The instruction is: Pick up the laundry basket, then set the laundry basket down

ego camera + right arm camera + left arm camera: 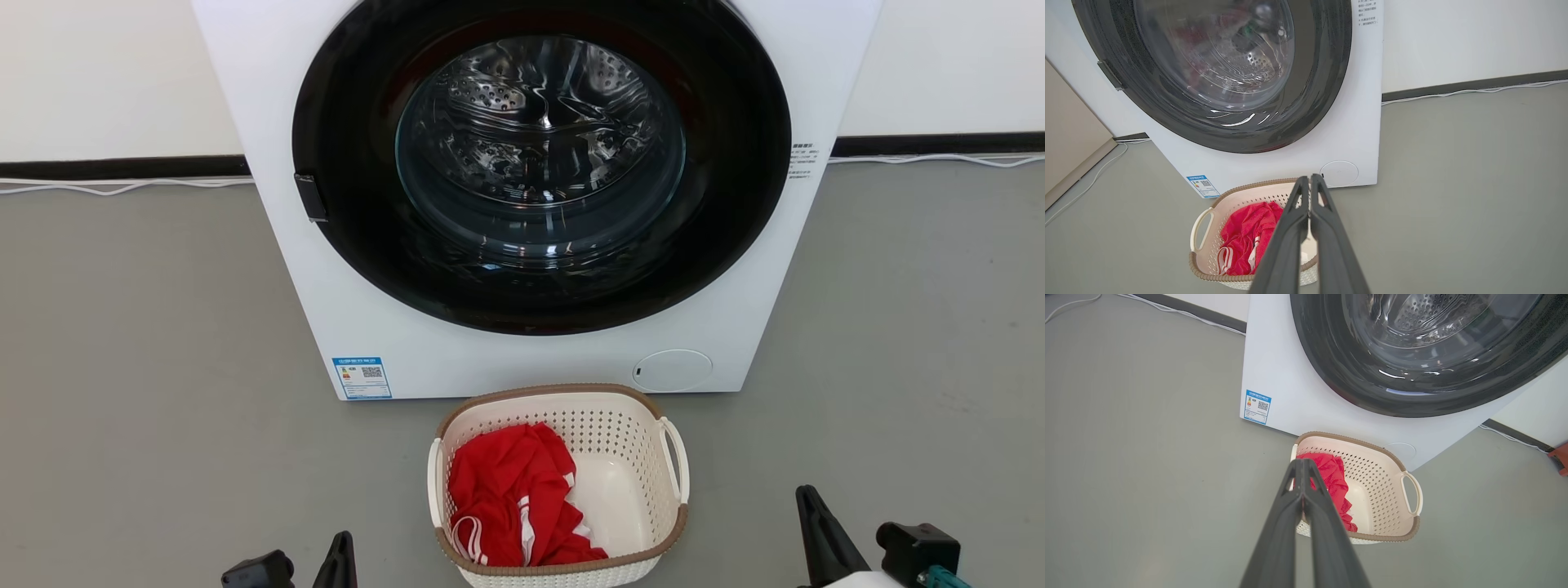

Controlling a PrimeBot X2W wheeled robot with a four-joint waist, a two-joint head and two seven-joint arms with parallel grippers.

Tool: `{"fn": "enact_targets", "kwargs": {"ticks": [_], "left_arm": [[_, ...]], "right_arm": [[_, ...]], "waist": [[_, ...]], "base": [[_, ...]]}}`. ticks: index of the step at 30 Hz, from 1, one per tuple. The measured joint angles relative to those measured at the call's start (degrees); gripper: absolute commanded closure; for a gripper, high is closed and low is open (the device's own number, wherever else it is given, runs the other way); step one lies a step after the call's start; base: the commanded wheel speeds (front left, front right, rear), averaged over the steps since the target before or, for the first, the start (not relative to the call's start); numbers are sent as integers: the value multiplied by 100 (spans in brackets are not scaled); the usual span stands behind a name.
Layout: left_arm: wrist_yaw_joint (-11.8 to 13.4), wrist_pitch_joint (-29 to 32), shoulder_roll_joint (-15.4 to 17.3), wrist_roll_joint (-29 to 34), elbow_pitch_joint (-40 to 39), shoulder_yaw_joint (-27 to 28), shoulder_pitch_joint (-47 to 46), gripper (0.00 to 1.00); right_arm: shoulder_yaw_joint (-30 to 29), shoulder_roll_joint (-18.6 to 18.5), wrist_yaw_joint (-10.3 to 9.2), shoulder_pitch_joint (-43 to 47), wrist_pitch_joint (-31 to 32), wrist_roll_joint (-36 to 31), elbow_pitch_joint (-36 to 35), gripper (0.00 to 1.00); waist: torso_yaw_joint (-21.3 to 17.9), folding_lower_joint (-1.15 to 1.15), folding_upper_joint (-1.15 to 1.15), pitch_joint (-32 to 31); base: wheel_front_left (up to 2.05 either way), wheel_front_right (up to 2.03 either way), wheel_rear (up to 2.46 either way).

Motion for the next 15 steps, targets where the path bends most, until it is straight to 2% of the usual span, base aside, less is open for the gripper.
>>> {"fn": "enact_targets", "kwargs": {"ticks": [15], "left_arm": [[-147, 209, 1, -823, -170, 180, -15, 100]], "right_arm": [[-75, 2, 0, -20, 243, 1055, -151, 100]], "waist": [[7, -1, 0, 31]], "base": [[0, 0, 0]]}}
